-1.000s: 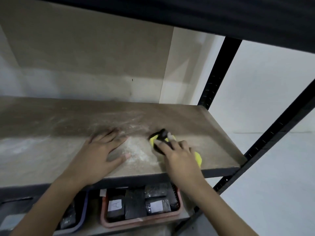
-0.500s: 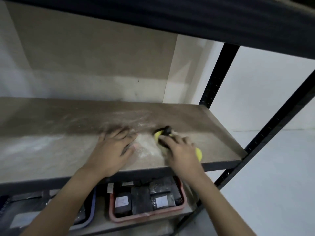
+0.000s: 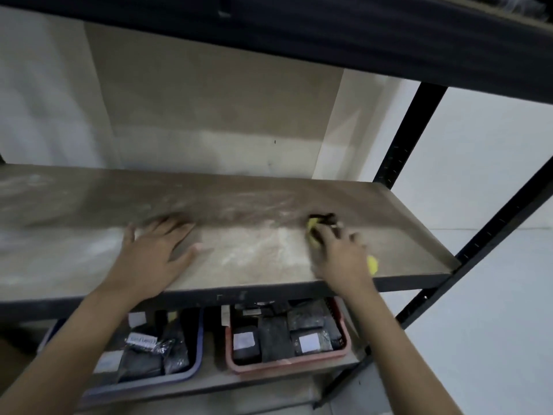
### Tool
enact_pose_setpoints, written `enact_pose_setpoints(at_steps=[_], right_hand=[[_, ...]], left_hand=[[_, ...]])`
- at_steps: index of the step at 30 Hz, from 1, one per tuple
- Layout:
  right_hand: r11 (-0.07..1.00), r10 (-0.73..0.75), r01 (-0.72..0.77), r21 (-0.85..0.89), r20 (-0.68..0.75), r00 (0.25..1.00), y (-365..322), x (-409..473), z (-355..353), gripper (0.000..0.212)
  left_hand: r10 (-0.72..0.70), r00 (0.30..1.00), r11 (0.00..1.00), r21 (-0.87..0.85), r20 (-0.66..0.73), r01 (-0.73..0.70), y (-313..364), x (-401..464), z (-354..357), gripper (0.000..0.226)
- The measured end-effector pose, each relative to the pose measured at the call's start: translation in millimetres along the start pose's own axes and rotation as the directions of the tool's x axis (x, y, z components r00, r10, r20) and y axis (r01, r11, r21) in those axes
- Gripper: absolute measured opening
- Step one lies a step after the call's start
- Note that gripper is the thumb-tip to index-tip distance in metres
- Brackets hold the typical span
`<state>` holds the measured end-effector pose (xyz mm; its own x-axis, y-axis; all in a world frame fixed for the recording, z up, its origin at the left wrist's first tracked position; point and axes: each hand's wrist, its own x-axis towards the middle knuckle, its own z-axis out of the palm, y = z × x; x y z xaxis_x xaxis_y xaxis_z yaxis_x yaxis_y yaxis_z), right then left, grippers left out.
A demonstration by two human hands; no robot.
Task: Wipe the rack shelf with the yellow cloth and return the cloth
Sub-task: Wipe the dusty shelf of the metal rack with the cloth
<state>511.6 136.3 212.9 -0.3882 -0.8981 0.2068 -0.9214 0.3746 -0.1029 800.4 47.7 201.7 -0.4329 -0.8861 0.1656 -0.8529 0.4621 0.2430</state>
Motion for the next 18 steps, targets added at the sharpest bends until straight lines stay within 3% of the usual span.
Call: enact_pose_setpoints(at_steps=[3,5,8,10,12,14,16,18], right_hand=[[0.941,-0.311,0.309,0.138,-0.002,0.95,-64.9,-28.1,8.4,0.046],[0.906,-0.372,0.366,0.213,-0.014,0.928,-77.8,-28.5,5.1,0.049],[0.949,-0.241,0.264,0.174,-0.146,0.96,-36.5,7.1,-8.8,0.045],[0.99,-0.048,0.071,0.12,-0.191,0.981,11.2,31.3,-18.5,0.041],[0.983,0.17,-0.161,0.091,-0.094,0.981,41.2,40.1,-18.9,0.041],[0.959,0.281,-0.282,0.03,0.014,0.96,37.8,35.0,-8.3,0.042],[0.974,0.228,-0.228,0.012,0.002,0.974,8.4,22.2,-0.9,0.041],[0.998,0.0,0.001,0.069,-0.027,1.0,-34.1,2.9,3.5,0.04]], left_hand=[[-0.018,1.0,1.0,-0.015,0.014,0.018,-2.3,1.8,5.3,0.074],[-0.014,1.0,1.0,-0.026,0.0,0.014,-1.8,1.5,7.3,0.076],[0.009,1.0,0.999,-0.04,-0.024,-0.01,-5.3,1.1,10.3,0.074],[0.018,0.999,0.999,-0.042,-0.041,-0.019,-8.1,1.7,12.7,0.066],[0.031,0.997,0.998,-0.044,-0.069,-0.034,-8.9,2.7,14.5,0.057],[0.045,0.995,0.998,-0.047,-0.088,-0.049,-8.5,3.5,14.2,0.058],[0.044,0.994,0.997,-0.052,-0.101,-0.05,-8.6,4.6,14.2,0.057],[0.043,0.994,0.998,-0.05,-0.105,-0.049,-9.1,5.7,14.4,0.05]])
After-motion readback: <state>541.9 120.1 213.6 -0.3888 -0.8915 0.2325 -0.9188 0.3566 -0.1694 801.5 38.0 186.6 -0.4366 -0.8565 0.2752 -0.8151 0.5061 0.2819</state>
